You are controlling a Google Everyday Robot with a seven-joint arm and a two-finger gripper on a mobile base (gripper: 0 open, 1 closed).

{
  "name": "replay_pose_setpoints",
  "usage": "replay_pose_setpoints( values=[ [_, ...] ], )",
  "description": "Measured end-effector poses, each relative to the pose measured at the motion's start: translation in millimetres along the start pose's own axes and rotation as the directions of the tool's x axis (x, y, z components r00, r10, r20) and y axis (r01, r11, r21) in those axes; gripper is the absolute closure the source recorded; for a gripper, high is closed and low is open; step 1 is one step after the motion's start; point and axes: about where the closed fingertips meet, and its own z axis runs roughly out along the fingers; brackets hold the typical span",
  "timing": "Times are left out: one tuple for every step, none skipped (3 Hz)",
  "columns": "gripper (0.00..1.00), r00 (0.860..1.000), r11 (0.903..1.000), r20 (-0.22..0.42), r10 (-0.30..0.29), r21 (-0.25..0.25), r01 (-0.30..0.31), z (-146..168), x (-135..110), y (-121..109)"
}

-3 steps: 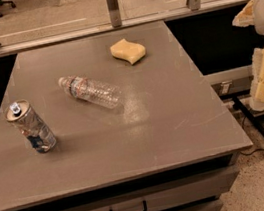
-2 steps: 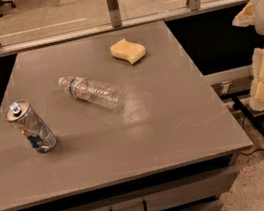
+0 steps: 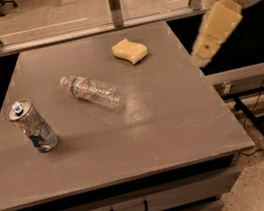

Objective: Pick water bottle

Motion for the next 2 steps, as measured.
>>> replay_pose_setpoints(
  values=[
    [0.0, 0.992, 0.9929, 0.059, 0.112, -0.048, -0.109, 32.1, -56.2, -14.0],
    [0.0, 0.98, 0.9801, 0.056, 0.193, -0.059, -0.19, 36.3, -62.5, -12.8]
  ],
)
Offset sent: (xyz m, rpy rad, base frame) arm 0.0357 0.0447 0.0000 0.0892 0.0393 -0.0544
